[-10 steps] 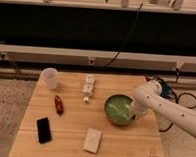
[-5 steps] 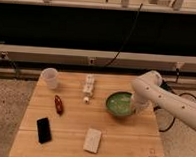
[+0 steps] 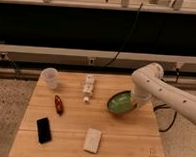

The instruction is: Pick up the ceramic bowl

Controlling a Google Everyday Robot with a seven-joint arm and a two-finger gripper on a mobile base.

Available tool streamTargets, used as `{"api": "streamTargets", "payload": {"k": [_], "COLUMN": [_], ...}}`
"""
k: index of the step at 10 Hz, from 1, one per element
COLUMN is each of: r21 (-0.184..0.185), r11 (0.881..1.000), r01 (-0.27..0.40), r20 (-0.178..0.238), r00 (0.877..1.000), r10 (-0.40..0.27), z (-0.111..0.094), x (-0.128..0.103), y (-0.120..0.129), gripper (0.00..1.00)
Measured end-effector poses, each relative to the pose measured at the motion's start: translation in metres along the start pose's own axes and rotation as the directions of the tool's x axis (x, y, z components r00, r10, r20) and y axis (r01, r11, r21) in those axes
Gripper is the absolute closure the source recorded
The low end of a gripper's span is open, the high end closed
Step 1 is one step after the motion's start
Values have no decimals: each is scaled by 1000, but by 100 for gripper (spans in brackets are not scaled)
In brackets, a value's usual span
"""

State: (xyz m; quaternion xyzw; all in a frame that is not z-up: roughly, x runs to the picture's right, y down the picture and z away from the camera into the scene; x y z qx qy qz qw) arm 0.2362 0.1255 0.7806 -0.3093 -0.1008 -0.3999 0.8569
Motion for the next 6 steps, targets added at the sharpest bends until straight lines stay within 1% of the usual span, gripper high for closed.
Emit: {"api": "streamTargets", "payload": {"k": [2, 4, 5, 6], "r21": [-1, 9, 9, 8], "r11": [1000, 1000, 999, 999], "r01": [10, 29, 36, 43], "r20": [-3, -22, -22, -23], "r00": [1000, 999, 999, 999], "r10": [-10, -28, -36, -42], "z": [-2, -20, -26, -26], "x": [0, 4, 3, 3], "y": [-1, -4, -4, -4], "gripper": [100, 100, 100, 100]}}
